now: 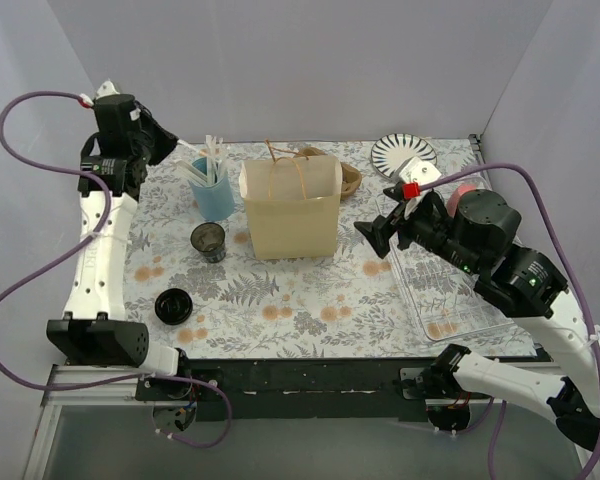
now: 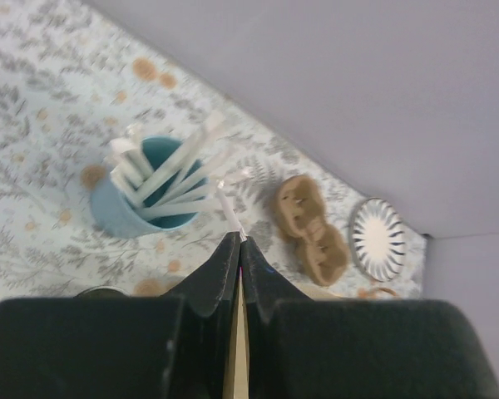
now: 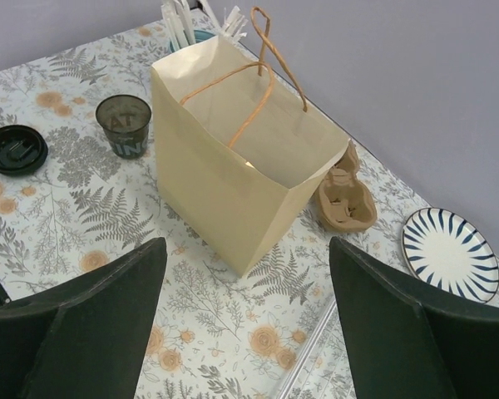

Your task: Pack the takeout coffee

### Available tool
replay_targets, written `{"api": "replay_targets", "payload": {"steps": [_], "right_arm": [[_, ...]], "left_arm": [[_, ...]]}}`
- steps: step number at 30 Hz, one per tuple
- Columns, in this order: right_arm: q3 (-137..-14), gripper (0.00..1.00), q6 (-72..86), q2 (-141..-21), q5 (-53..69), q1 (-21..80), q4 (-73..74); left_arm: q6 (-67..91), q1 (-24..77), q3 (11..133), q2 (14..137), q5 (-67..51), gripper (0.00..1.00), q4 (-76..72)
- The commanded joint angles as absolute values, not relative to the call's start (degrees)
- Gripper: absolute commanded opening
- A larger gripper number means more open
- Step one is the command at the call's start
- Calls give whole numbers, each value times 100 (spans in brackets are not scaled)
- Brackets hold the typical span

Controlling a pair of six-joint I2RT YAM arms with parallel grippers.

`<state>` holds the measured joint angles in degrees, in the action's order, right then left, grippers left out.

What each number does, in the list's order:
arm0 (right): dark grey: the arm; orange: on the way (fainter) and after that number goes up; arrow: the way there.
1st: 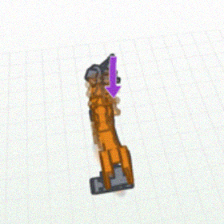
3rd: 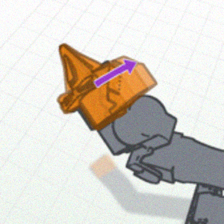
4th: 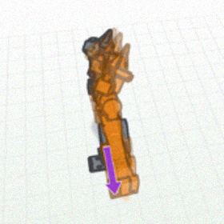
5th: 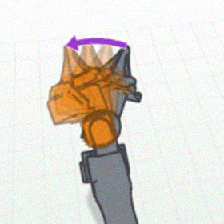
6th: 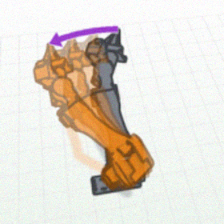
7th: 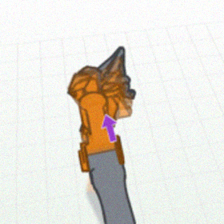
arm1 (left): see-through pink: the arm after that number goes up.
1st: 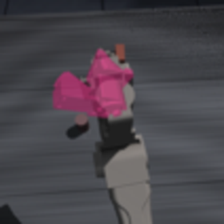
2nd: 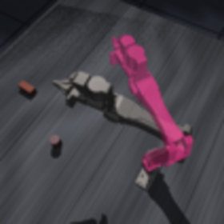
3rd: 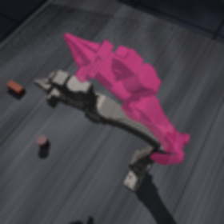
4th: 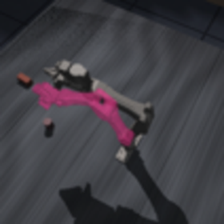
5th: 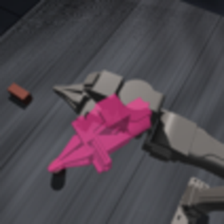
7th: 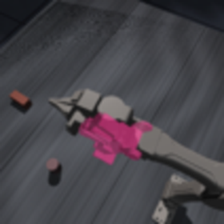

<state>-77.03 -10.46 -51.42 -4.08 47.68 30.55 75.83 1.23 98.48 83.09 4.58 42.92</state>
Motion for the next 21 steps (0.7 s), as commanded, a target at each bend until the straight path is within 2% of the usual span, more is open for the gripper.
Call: {"api": "replay_targets", "payload": {"steps": [1,3,8,11,21], "right_arm": [[-7787,87,-984,-4896,-738,4764,3067],[-7770,93,-914,-4860,-896,4764,3120],[-7831,94,-791,-4790,-1072,4764,3190],[-7875,94,-721,-4790,-1186,4764,3155],[-7822,94,-448,-4720,-1265,4764,3129]], "left_arm": [[7313,97,10669,7594,-655,0,4501],[7251,97,10819,7480,-1078,0,4439],[7295,97,11407,7558,-2335,0,4675],[7304,97,11663,7690,-2679,0,5009],[6900,97,10776,7242,-2382,0,5335]]}}
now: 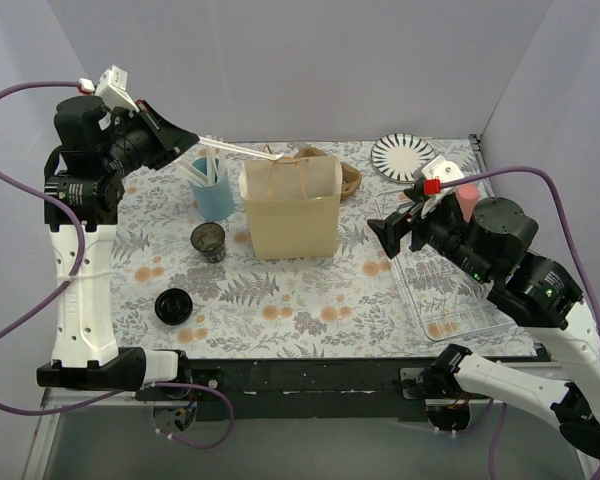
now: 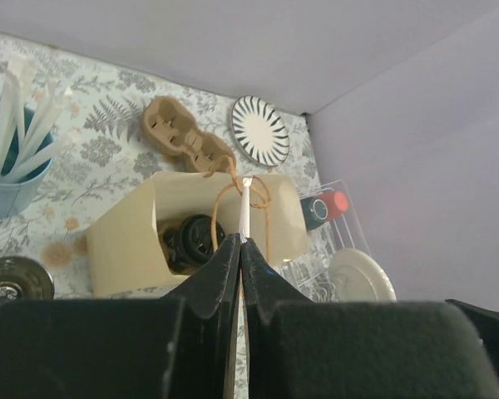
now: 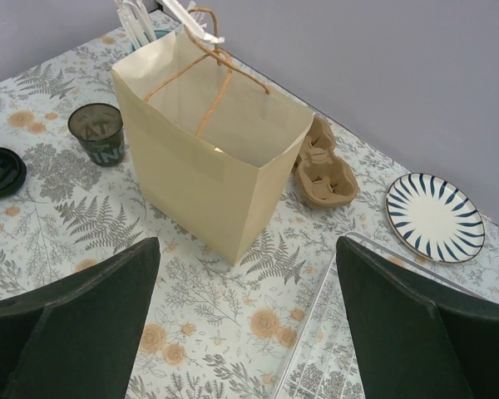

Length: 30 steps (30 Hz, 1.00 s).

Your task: Pack the takeout coffee

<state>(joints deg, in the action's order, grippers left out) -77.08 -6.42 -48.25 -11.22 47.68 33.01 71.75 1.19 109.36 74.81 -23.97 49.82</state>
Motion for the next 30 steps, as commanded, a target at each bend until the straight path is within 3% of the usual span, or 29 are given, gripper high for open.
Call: {"api": "replay_targets", "payload": {"steps": [1,22,30], "right_arm": [[-7796,94,-431,-4711,-1274,4772,3120],[-7805,94,-615,-5036,-1213,4764,2918],[-7840,94,-606,-5168,-1107,4764,2760]], "left_arm": [[6821,97,10758,7242,-2330,0,5405],[6338,97,11355,6978,-1714,0,5176],[6328,97,10680,6715,-1555,0,5072]]}}
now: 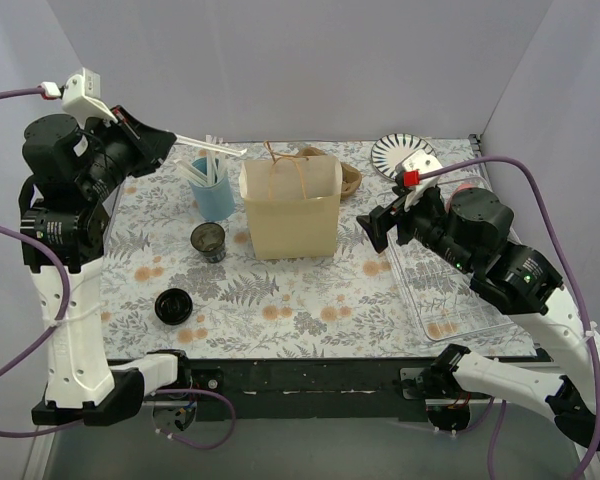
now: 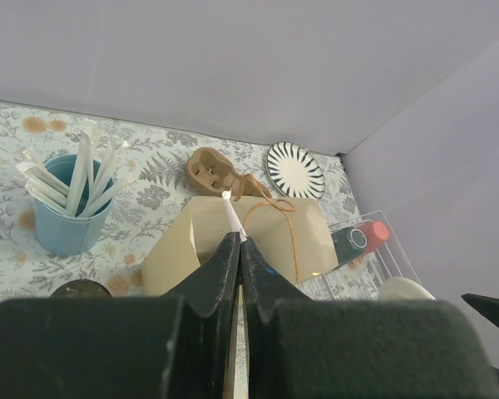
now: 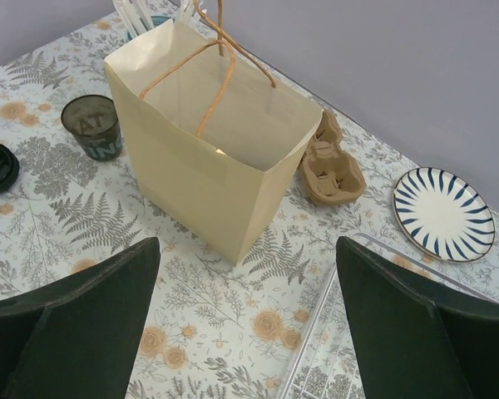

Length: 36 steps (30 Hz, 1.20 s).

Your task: Pack the takeout coffee

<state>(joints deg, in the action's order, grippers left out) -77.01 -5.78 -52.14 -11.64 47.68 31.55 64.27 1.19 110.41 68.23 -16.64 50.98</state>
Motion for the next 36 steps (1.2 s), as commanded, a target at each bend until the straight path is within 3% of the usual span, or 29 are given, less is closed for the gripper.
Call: {"api": "replay_targets", "payload": {"steps": [1,10,17,24,25,27,28,30,34,36], "right_arm": [[-7840,94,-606,-5168,-1107,4764,2760],[-7656,94,-589,-5010,-1178,4764,2733],[-7295,94,-580,-4738,-1345,4764,2558],[-7224,95,-694,-4711,-1371,4772,2558],[-7233,95,-694,-4720,-1362,4764,2566],[-7312,95,-712,-4763,-1327,4755,2575],[-7347,95,-712,-4790,-1310,4772,2593],[-7461,95,-677,-4869,-1283,4764,2680],[-7602,95,-475,-4983,-1362,4764,3022],[-7699,95,-265,-5088,-1529,4764,3207]], "left_arm": [[6346,105,10583,6680,-1617,0,5028],[6697,105,9695,6855,-2196,0,4378],[7848,123,8817,7180,-3014,0,3271],[8156,790,8411,7681,-3067,0,2690],[8121,843,8429,7812,-2972,4,2707],[8034,861,8437,7849,-2848,23,2856],[7955,861,8446,7857,-2778,41,2909],[7675,853,8551,7884,-2541,58,3197],[7208,861,9191,7910,-2312,69,3682],[6998,853,9360,7805,-2250,98,3927]]}}
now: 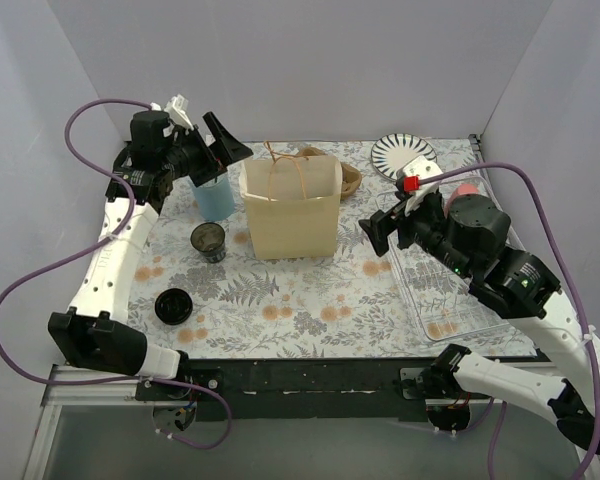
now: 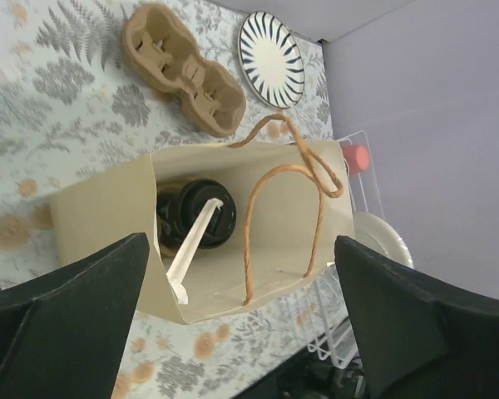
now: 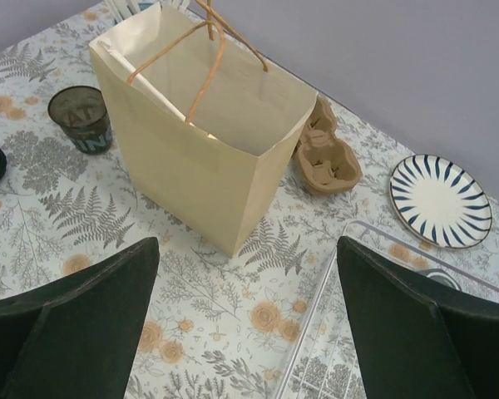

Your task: Pack the takeout coffee

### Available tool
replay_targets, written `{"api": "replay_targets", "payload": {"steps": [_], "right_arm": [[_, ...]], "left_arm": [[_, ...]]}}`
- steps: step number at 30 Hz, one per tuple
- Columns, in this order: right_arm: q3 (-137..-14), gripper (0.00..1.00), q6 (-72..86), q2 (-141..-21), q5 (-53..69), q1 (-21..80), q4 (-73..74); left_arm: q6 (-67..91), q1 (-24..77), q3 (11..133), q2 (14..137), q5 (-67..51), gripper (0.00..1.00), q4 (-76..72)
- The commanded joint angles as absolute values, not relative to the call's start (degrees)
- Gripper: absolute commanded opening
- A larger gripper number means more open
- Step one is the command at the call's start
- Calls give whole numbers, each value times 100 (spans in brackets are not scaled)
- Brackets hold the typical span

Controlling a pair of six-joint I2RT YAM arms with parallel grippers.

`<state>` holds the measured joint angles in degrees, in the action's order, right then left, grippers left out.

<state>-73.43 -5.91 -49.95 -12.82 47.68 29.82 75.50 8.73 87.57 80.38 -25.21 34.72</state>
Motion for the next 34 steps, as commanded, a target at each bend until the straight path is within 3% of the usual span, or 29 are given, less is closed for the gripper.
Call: {"api": "replay_targets", "payload": {"steps": [1,15,26,34], "right_arm": [[-7734,95,-46,-5132,-1555,4764,3382],[-7717,99,1687,-5326,-1626,4764,3375],[-7146,98,2083,-5054,-1397,4764,2725],[-7207,98,2030,-5018,-1441,4764,2584]], "left_arm": [[6935,861,9404,7744,-2259,98,3981],[6486,853,7850,5002,-2381,98,3306],[7356,861,6786,4298,-2663,98,2989],[7383,861,6776,4254,-2716,98,3050]]}}
